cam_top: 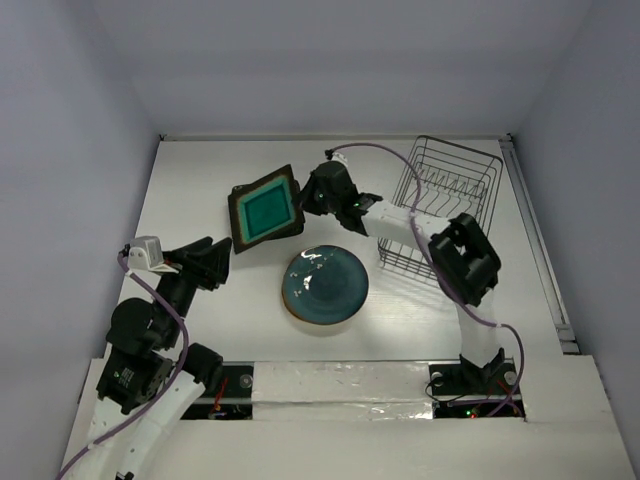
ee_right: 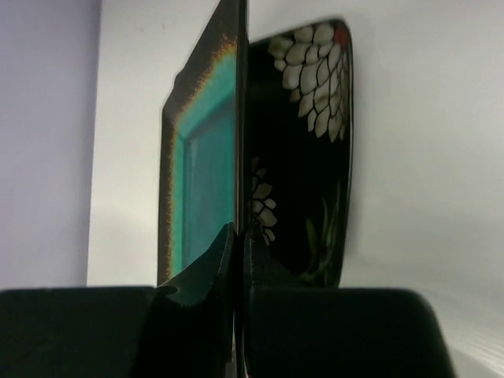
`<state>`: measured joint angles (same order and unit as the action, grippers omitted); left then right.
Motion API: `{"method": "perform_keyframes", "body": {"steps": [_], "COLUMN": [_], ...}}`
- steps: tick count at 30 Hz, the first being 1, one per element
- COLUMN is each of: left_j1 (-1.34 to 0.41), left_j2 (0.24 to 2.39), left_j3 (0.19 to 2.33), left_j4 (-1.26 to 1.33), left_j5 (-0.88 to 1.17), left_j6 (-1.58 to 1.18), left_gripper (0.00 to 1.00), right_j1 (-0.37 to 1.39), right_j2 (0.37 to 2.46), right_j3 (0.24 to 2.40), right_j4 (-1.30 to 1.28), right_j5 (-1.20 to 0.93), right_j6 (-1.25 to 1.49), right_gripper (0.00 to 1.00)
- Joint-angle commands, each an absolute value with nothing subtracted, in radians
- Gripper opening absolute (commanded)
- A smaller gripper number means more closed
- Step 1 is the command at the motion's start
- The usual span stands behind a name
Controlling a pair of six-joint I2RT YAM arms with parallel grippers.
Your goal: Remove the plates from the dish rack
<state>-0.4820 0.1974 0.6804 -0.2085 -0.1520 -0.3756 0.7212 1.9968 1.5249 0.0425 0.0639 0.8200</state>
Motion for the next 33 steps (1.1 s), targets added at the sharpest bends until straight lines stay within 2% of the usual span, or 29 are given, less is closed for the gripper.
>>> {"method": "perform_keyframes", "body": {"steps": [1, 8, 16, 31, 33], "left_j1": [-0.479, -0.479, -0.479, -0.469, -0.469], "left_j2": [0.215, 0.222, 0.232, 0.236, 0.236], "left_j3": [0.687, 0.686, 0.686, 0.684, 0.684], "left_j4": [-0.189, -0.189, -0.186, -0.184, -0.186], "left_j5": [-0.169, -0.163, -0.155, -0.137, -0.137], "left_j6": [-0.383, -0.385, -0.387, -0.385, -0.387], "left_gripper": [0.47, 0.47, 0.47, 0.47, 0.47], "right_j1": [0.727, 0.765, 0.765, 0.765, 0.765], "right_j2": [1.988, 2.109, 2.134, 2.114, 2.111], "right_j3": [1.678, 1.660, 1.608, 1.537, 1.532], "right_j4": [0.440, 0.451, 0.436, 0.279, 0.273], "right_j5": [0.064, 0.104, 0.169, 0.227, 0.235], "right_j6": [1.030, 1.089, 1.114, 1.120, 1.120], "right_gripper": [0.00, 0.00, 0.00, 0.27, 0.35]}}
